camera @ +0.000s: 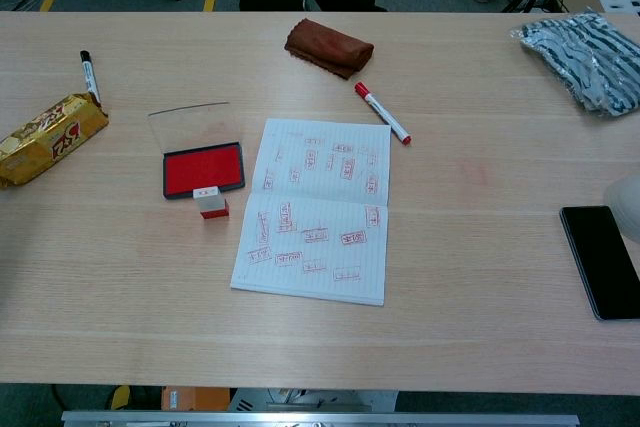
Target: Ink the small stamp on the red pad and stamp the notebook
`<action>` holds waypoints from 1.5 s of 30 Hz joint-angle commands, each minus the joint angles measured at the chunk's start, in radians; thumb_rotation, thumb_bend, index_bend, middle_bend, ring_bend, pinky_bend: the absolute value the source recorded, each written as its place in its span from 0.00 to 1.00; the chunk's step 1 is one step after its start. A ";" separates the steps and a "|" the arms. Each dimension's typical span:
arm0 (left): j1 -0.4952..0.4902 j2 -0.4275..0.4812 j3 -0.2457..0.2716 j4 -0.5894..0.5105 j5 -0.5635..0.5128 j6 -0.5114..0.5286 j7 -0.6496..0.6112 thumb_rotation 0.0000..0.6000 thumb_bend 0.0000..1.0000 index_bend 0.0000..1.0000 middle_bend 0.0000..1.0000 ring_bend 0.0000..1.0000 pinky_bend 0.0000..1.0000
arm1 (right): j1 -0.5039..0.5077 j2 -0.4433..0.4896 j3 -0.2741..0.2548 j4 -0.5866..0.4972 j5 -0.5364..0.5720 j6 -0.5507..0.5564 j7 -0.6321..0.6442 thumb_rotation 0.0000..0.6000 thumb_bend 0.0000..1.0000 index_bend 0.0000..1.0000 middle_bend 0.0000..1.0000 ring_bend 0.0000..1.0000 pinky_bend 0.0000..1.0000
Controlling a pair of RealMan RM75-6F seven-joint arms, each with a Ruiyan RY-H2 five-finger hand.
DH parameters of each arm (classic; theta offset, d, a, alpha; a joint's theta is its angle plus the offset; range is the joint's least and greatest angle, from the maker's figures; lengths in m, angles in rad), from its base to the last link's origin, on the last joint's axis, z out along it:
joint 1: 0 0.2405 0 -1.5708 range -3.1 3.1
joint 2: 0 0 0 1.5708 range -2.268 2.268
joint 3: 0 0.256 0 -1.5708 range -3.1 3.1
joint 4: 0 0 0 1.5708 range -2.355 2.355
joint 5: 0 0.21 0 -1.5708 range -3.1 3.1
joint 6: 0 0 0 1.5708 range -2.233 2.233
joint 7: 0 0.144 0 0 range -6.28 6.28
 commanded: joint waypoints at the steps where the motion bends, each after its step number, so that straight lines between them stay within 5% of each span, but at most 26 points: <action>1: -0.001 -0.002 -0.001 0.000 -0.002 -0.001 0.002 1.00 0.26 0.24 0.30 0.28 0.36 | 0.001 0.000 0.002 0.002 0.002 -0.002 0.003 1.00 0.16 0.33 0.40 0.36 0.46; 15: -0.018 0.021 -0.010 -0.018 0.025 -0.001 -0.014 1.00 0.26 0.24 0.30 0.29 0.36 | 0.055 0.020 0.058 -0.015 0.020 -0.033 0.010 1.00 0.16 0.33 0.40 0.36 0.46; 18: -0.036 0.036 -0.001 -0.031 0.042 -0.031 -0.014 1.00 0.26 0.24 0.33 0.32 0.43 | 0.075 0.025 0.074 -0.021 0.027 -0.048 0.010 1.00 0.16 0.33 0.40 0.36 0.46; 25: -0.087 0.059 0.001 -0.053 0.042 -0.117 0.007 1.00 0.26 0.24 0.53 0.58 0.79 | 0.115 0.023 0.091 -0.018 0.032 -0.091 0.016 1.00 0.16 0.33 0.40 0.36 0.46; 29: -0.124 0.068 0.000 -0.075 0.032 -0.178 0.040 1.00 0.26 0.25 0.76 0.81 0.98 | 0.133 0.023 0.095 -0.015 0.039 -0.113 0.019 1.00 0.16 0.33 0.40 0.36 0.46; 33: -0.156 0.050 -0.007 -0.094 0.018 -0.221 0.082 1.00 0.26 0.29 0.97 0.98 1.00 | 0.147 0.021 0.089 -0.011 0.038 -0.137 0.021 1.00 0.16 0.33 0.40 0.36 0.46; 45: -0.228 -0.043 0.004 -0.110 -0.006 -0.323 0.164 1.00 0.25 0.36 1.00 1.00 1.00 | 0.152 0.020 0.077 0.007 0.030 -0.136 0.036 1.00 0.16 0.33 0.40 0.36 0.46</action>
